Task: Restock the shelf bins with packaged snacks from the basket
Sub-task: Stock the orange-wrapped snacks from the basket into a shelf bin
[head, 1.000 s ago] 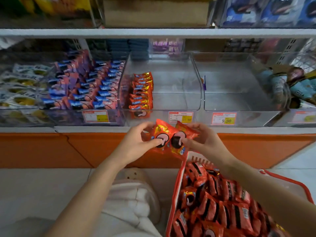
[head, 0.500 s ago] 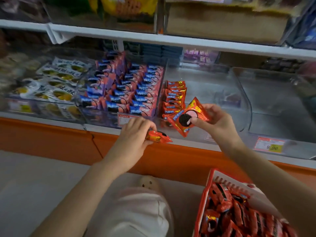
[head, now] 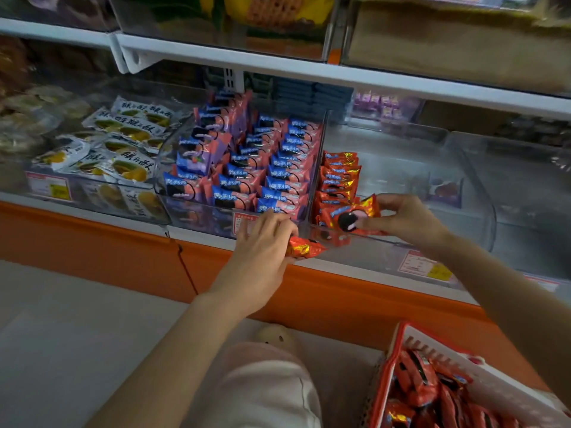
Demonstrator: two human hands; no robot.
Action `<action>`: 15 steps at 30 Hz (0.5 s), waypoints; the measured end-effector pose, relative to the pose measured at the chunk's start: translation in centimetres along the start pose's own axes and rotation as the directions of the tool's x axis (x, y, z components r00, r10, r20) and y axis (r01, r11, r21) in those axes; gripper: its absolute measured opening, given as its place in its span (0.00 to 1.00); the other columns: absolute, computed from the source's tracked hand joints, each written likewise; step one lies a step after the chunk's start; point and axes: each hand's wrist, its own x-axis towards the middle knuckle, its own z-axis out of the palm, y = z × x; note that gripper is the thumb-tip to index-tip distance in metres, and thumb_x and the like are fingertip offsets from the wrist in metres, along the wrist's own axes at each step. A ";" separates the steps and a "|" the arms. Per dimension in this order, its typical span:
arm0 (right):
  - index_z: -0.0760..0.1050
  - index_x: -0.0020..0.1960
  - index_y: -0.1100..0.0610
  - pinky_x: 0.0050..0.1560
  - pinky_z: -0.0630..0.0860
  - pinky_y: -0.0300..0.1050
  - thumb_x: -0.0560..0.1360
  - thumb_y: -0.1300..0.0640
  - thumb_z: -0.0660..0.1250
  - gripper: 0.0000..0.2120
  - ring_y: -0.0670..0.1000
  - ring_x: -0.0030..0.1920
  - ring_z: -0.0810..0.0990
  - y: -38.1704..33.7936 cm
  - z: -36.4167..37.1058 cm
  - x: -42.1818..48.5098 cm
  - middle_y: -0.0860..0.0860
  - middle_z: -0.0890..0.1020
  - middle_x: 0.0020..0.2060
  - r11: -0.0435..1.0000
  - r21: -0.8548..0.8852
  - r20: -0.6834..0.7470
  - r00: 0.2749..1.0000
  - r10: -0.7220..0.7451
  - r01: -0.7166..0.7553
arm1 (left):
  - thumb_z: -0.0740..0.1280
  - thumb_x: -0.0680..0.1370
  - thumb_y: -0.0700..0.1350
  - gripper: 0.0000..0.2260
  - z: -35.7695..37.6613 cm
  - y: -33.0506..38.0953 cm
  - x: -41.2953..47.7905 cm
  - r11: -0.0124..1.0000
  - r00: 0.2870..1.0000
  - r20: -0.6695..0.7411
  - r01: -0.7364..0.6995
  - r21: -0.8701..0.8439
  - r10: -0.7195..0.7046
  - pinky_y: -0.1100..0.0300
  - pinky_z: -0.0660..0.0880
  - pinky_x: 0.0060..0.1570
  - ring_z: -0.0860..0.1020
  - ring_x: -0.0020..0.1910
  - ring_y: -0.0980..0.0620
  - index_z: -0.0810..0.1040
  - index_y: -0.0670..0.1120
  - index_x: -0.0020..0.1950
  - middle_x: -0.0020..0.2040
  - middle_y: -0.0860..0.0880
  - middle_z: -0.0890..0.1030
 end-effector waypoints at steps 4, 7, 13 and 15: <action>0.79 0.43 0.50 0.35 0.71 0.25 0.67 0.55 0.77 0.07 0.39 0.39 0.78 -0.4 -0.3 1.7 0.39 0.80 0.37 0.948 -0.317 0.119 0.993 0.006 0.032 | 0.63 0.80 0.49 0.17 -0.1 0.2 0.3 0.999 0.999 0.029 0.022 0.029 -0.023 0.50 0.54 0.73 0.57 0.70 0.54 0.64 0.50 0.67 0.67 0.53 0.62; 0.79 0.45 0.53 0.40 0.72 0.29 0.68 0.57 0.76 0.09 0.38 0.41 0.78 0.0 0.1 3.0 0.42 0.81 0.39 0.942 -0.335 0.190 0.980 0.058 0.009 | 0.62 0.80 0.50 0.17 -0.2 0.1 0.4 1.000 0.999 0.048 0.024 0.015 -0.024 0.54 0.54 0.73 0.55 0.70 0.55 0.63 0.51 0.67 0.68 0.54 0.61; 0.79 0.52 0.53 0.51 0.70 0.37 0.69 0.55 0.75 0.13 0.44 0.49 0.75 -0.2 0.7 4.5 0.45 0.78 0.50 0.812 -0.571 0.251 0.967 0.036 0.118 | 0.60 0.81 0.51 0.18 -0.5 0.2 0.5 0.999 0.997 0.075 0.028 0.018 -0.029 0.58 0.54 0.71 0.53 0.71 0.55 0.60 0.51 0.69 0.69 0.54 0.59; 0.79 0.52 0.53 0.53 0.68 0.35 0.70 0.53 0.75 0.13 0.44 0.53 0.75 -0.6 0.8 4.6 0.45 0.78 0.53 0.734 -0.641 0.336 0.942 0.003 0.226 | 0.60 0.81 0.51 0.19 -0.5 0.3 0.6 0.999 0.996 0.079 0.034 0.020 -0.036 0.57 0.53 0.71 0.52 0.72 0.54 0.59 0.52 0.70 0.70 0.54 0.58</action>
